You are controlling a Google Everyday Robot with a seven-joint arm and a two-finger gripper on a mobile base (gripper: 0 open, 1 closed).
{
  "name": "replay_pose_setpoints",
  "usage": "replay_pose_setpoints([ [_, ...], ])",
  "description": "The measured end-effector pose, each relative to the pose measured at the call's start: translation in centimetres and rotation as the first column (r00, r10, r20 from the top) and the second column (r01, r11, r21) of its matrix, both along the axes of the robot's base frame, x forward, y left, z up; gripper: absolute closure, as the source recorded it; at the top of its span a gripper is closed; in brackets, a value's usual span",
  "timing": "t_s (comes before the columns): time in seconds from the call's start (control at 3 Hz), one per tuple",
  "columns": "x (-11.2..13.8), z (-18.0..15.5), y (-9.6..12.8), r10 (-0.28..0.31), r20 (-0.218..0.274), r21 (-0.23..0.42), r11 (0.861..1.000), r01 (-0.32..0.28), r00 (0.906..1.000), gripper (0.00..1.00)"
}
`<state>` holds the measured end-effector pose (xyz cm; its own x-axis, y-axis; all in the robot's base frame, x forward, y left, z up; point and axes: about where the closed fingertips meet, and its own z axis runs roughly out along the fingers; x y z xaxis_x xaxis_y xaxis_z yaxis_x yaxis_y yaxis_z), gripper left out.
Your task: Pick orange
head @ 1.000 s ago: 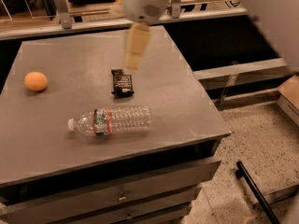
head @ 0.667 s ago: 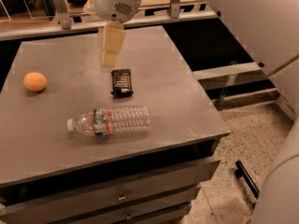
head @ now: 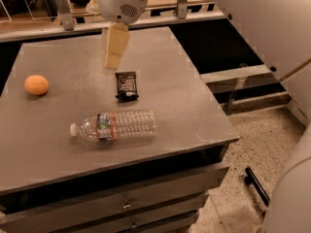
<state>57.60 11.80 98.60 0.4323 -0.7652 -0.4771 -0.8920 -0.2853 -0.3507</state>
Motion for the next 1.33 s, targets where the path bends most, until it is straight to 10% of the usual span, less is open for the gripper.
replay_pose_setpoints([
  [0.33,2.1,-0.4,2.4,0.029,0.007,0.149,0.988,-0.030,0.9995,0.00],
  [0.67,5.6,-1.4,6.5,0.083,-0.014,0.316,0.946,-0.074,0.9964,0.00],
  [1.33,7.7,-4.8,15.2,0.217,-0.161,0.365,0.920,-0.146,0.9629,0.00],
])
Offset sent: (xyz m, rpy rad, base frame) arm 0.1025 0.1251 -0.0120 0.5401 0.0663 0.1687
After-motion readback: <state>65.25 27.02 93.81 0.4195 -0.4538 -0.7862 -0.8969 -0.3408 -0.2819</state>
